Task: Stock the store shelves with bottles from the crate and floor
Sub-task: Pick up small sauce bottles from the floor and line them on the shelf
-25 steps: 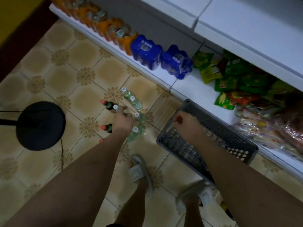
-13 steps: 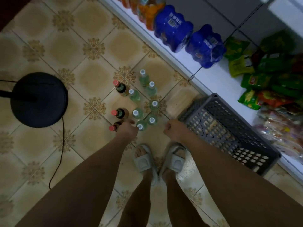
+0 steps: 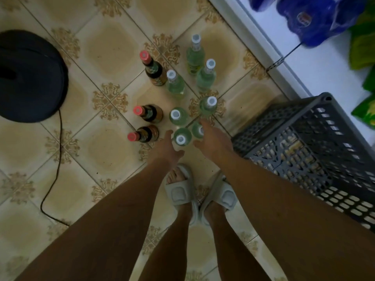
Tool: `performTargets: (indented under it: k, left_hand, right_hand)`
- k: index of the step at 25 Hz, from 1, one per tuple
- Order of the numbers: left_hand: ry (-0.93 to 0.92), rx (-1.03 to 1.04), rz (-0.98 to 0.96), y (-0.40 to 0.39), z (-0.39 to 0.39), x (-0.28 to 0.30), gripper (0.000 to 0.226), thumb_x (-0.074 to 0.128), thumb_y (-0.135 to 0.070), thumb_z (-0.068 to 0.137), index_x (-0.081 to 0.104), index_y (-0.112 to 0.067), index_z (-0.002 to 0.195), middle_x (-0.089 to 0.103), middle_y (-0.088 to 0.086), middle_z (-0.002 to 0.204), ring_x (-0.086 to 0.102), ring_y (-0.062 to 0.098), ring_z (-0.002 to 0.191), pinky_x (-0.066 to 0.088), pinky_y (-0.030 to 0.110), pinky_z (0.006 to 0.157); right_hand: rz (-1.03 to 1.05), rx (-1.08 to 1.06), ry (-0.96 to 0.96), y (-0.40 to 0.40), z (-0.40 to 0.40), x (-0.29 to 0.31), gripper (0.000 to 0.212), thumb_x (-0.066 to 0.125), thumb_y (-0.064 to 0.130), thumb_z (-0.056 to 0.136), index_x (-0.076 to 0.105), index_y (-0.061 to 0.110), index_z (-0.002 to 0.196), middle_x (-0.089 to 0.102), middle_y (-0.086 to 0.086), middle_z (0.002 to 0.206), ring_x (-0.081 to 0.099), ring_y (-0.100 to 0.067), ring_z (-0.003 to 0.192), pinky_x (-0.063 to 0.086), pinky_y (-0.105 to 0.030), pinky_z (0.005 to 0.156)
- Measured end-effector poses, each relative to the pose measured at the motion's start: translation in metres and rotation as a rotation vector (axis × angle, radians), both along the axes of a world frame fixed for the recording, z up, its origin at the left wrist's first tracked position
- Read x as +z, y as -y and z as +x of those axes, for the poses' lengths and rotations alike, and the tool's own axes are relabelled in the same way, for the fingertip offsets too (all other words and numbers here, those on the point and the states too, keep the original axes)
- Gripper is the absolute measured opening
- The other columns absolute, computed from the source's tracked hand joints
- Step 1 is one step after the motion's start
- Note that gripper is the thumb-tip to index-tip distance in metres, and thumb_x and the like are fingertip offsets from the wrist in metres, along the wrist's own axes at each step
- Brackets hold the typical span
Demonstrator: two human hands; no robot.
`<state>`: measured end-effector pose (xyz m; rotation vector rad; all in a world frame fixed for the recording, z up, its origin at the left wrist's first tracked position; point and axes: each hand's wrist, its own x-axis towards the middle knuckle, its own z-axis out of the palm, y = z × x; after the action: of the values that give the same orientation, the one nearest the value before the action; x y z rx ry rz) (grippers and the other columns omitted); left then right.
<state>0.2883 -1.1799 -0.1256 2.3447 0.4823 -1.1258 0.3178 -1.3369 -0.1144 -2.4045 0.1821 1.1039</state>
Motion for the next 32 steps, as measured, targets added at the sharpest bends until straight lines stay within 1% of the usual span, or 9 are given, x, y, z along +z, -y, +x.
performTargets:
  k: [6,9,12,15,19,22,26,29,32]
  left_hand:
    - [0.051,-0.006,0.03,0.005,-0.003,-0.009,0.082,0.069,-0.04,0.083,0.022,-0.027,0.149,0.068,0.006,0.114,0.064,0.029,0.103,0.042,0.031,0.071]
    - [0.145,-0.078,0.155,0.011,0.0,0.003,0.082,0.065,-0.049,0.083,0.021,-0.027,0.149,0.065,0.005,0.117,0.065,0.03,0.1,0.039,0.032,0.064]
    - [0.326,-0.147,0.242,0.019,0.005,0.031,0.066,0.059,-0.05,0.085,0.028,-0.027,0.139,0.067,0.004,0.099,0.067,0.031,0.082,0.033,0.028,0.051]
    - [0.381,-0.334,0.161,0.043,0.007,0.06,0.044,0.055,-0.046,0.089,0.035,-0.026,0.123,0.067,0.005,0.096,0.066,0.031,0.08,0.045,0.032,0.054]
    - [0.33,-0.621,-0.016,0.113,0.004,0.086,0.03,0.053,-0.038,0.092,0.043,-0.024,0.117,0.066,0.005,0.099,0.064,0.029,0.09,0.044,0.033,0.063]
    - [0.306,-0.907,-0.129,0.188,-0.017,0.099,0.023,0.052,-0.038,0.092,0.046,-0.024,0.11,0.064,0.006,0.095,0.061,0.03,0.089,0.047,0.036,0.065]
    - [0.335,-1.167,-0.202,0.278,-0.08,0.101,0.023,0.051,-0.031,0.093,0.048,-0.026,0.115,0.065,0.005,0.103,0.061,0.028,0.094,0.047,0.034,0.066]
    - [0.389,-1.244,-0.266,0.348,-0.15,0.094,0.023,0.052,-0.029,0.095,0.049,-0.024,0.118,0.063,0.004,0.106,0.058,0.025,0.101,0.047,0.034,0.072]
    - [0.303,-1.346,-0.297,0.414,-0.226,0.083,0.017,0.052,-0.028,0.096,0.048,-0.024,0.111,0.062,0.003,0.099,0.057,0.025,0.093,0.046,0.034,0.067]
  right_hand:
    - [-0.006,-0.083,0.067,-0.002,0.002,-0.011,0.04,0.052,0.02,0.099,0.048,0.026,0.138,0.063,-0.012,0.126,0.06,-0.034,0.113,0.049,-0.037,0.087]
    - [0.016,-0.124,0.039,0.0,-0.001,-0.001,0.052,0.055,0.023,0.098,0.035,0.025,0.146,0.06,-0.014,0.129,0.058,-0.035,0.117,0.049,-0.041,0.09]
    - [-0.024,-0.191,0.028,0.011,-0.012,0.019,0.063,0.057,0.026,0.097,0.022,0.021,0.149,0.062,-0.015,0.125,0.06,-0.035,0.114,0.05,-0.042,0.084]
    - [-0.092,-0.283,-0.068,0.033,-0.029,0.045,0.033,0.05,0.028,0.101,0.048,0.013,0.13,0.064,-0.013,0.119,0.062,-0.033,0.109,0.05,-0.038,0.08]
    - [0.057,-0.616,-0.164,0.08,-0.073,0.078,0.018,0.047,0.023,0.101,0.057,0.011,0.093,0.06,-0.008,0.082,0.059,-0.026,0.078,0.046,-0.032,0.064]
    - [0.104,-0.845,-0.122,0.126,-0.129,0.095,0.026,0.044,0.021,0.101,0.054,0.013,0.078,0.055,-0.006,0.072,0.055,-0.026,0.07,0.039,-0.03,0.058]
    - [0.057,-1.184,0.011,0.186,-0.213,0.099,0.021,0.043,0.027,0.1,0.059,0.013,0.101,0.063,-0.009,0.086,0.061,-0.029,0.077,0.042,-0.032,0.058]
    - [-0.047,-1.384,0.14,0.241,-0.291,0.094,0.022,0.04,0.033,0.102,0.051,0.015,0.1,0.063,-0.011,0.085,0.06,-0.034,0.077,0.042,-0.035,0.058]
    - [-0.186,-1.614,0.122,0.294,-0.383,0.082,0.02,0.042,0.033,0.1,0.048,0.014,0.101,0.066,-0.015,0.091,0.064,-0.037,0.084,0.046,-0.039,0.064]
